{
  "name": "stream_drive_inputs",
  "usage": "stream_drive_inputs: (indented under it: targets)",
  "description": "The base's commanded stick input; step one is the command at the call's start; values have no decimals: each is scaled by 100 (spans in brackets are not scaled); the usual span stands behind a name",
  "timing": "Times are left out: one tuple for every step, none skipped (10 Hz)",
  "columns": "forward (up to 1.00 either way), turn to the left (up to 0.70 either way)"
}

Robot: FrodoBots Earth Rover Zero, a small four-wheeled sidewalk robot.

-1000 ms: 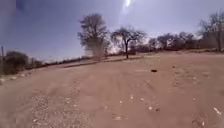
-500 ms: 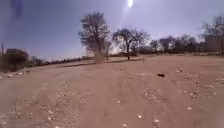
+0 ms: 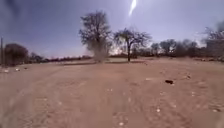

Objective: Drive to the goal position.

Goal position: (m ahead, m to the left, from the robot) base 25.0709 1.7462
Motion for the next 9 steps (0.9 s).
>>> stream_drive_inputs:
  targets:
    - [100,0]
    - [100,0]
    - [100,-7]
    - [100,-19]
    - [100,-27]
    - [100,-27]
    - [100,-27]
    - [100,0]
    - [100,0]
